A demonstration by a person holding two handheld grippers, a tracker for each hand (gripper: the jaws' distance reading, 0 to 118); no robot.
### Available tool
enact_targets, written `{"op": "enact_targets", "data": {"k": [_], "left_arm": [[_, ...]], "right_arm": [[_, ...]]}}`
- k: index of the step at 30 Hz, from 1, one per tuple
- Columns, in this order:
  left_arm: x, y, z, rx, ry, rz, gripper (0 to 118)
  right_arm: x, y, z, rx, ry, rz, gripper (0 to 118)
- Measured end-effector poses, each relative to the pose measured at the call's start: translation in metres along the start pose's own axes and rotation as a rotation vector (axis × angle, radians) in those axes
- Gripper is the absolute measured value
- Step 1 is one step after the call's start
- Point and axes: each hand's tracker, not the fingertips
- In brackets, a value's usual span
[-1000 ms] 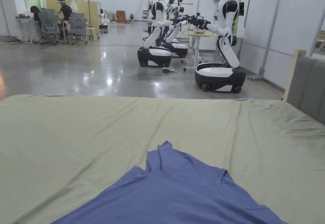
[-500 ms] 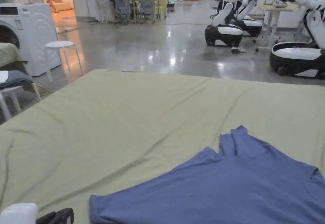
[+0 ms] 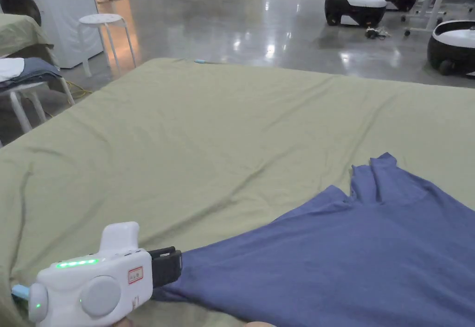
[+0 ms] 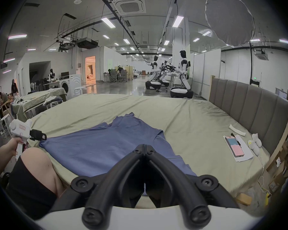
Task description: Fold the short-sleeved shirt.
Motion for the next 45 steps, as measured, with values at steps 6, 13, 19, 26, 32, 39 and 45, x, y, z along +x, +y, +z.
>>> {"op": "enact_targets", "data": {"k": [6, 13, 19, 26, 32, 39, 45], "left_arm": [[0.032, -0.024, 0.013, 0.054, 0.038, -0.210, 2], [0.020, -0.024, 0.051, 0.122, -0.120, -0.124, 2], [0.018, -0.019, 0.095, 0.343, -0.101, -0.059, 1], [0.028, -0.022, 0.064, 0.264, -0.070, -0.107, 2], [0.020, -0.019, 0.049, 0.215, -0.059, -0.106, 2], [0.014, -0.028, 0.035, 0.185, -0.073, -0.097, 2], [0.024, -0.017, 0.056, 0.238, -0.100, -0.108, 2]], "right_arm": [[0.005, -0.001, -0.008, -0.028, -0.020, 0.010, 0], [0.011, 0.006, -0.050, -0.126, 0.034, 0.008, 0], [-0.005, 0.038, -0.165, -0.248, 0.136, 0.100, 0], [-0.004, 0.054, -0.375, -0.466, 0.196, -0.022, 102], [-0.011, 0.032, -0.489, -0.510, 0.097, 0.063, 90], [-0.015, 0.027, -0.476, -0.481, 0.127, 0.078, 4], [-0.015, 0.057, -0.410, -0.380, 0.108, 0.082, 4]]}}
